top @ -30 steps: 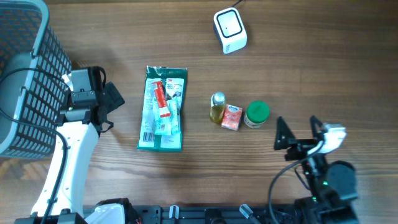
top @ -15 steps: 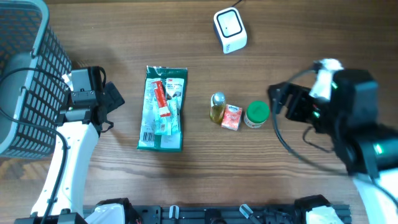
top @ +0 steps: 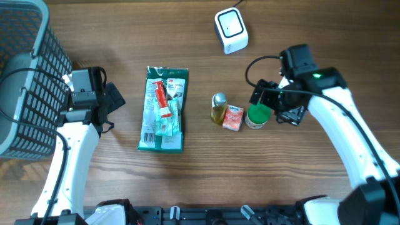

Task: Scan the item barcode
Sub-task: 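Reach the right gripper to the green-lidded can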

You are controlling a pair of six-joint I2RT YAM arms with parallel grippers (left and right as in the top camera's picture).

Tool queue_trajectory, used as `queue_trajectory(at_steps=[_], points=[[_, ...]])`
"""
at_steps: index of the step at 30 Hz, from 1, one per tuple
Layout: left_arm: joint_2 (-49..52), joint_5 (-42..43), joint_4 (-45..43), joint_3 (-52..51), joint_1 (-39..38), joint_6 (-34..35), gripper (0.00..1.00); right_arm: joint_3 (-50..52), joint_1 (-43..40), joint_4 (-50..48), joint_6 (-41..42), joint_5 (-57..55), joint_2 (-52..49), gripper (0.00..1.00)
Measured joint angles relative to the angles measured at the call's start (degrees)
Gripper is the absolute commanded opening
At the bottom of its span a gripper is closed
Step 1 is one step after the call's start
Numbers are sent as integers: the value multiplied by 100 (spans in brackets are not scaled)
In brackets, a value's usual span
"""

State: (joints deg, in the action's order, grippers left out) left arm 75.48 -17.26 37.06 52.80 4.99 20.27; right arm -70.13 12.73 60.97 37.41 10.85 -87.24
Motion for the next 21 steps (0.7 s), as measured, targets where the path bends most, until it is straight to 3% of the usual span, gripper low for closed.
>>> queue_trajectory(at_steps=[12,16,17,21], points=[[0,-2,0,0,0,0,100,0,597,-37,400,-715,-973,95],[0,-2,0,0,0,0,100,0,660,-118,422,-953,-1097,84],[0,-2,0,0,0,0,100,0,658,-131,450,-986,-1123,74],[0,-2,0,0,0,0,100,0,662,-133,468,-1029,-1123,67]])
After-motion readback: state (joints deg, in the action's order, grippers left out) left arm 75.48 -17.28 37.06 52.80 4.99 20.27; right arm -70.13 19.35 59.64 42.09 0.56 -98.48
